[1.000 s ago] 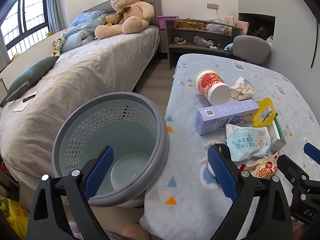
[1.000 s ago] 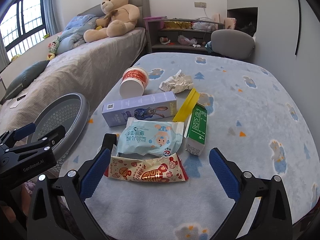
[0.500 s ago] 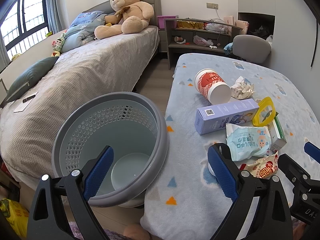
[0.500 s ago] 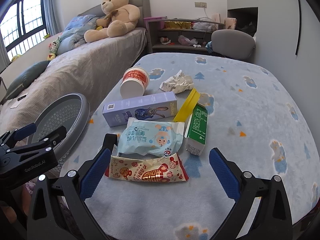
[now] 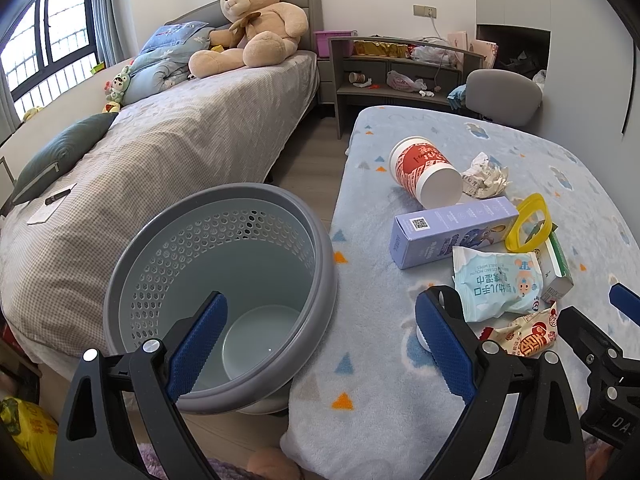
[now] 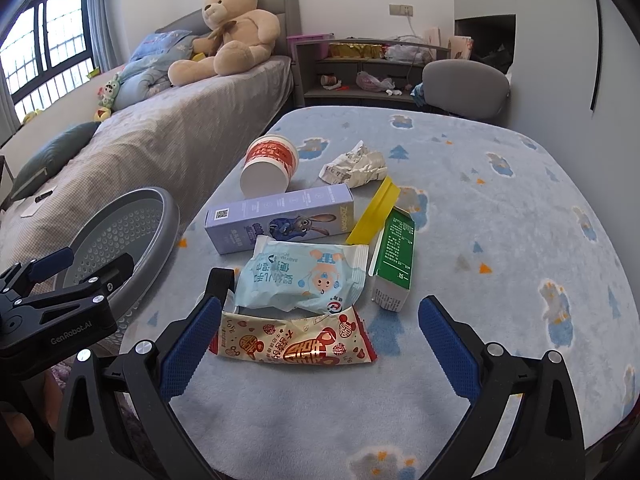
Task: Collect trash
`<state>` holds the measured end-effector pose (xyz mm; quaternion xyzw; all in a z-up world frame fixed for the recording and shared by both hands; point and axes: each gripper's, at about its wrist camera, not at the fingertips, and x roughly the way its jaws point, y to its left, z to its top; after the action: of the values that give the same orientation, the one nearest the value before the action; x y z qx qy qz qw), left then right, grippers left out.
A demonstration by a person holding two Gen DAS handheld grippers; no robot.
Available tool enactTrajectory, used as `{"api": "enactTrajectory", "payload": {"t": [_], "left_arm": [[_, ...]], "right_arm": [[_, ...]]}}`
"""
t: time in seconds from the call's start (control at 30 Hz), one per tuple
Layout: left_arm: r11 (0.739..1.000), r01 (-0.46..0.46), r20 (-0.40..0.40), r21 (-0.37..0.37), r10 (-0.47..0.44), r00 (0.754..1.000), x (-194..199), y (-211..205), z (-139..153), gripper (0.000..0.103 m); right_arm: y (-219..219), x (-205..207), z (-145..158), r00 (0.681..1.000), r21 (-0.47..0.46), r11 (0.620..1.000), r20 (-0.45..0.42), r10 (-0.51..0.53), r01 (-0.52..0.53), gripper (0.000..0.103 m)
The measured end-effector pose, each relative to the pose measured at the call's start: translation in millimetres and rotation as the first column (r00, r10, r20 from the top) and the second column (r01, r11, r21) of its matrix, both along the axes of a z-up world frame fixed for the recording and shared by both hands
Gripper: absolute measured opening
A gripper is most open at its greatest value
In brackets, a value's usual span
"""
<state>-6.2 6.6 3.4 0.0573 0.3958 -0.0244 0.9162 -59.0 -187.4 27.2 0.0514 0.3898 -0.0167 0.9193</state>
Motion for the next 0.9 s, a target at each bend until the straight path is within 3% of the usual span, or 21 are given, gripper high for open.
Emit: {"api": "enactTrajectory", "payload": {"t": [0.57,0.9], "left_arm": [[1.000,0.001,0.002,0.002,-0.001,1.000,0,0,0,0.091],[1.000,0.010,0.022,-0.004,-0.010,1.000,-6,5,3,0.091]], "right_arm": [[0,0,0,1.000,0.006,1.000,-0.003,0.001,-0.001,0.097],[-24,-5,-3,0.999,0.055,0.998,-0.019,-0.038,0.039,0.097]]}}
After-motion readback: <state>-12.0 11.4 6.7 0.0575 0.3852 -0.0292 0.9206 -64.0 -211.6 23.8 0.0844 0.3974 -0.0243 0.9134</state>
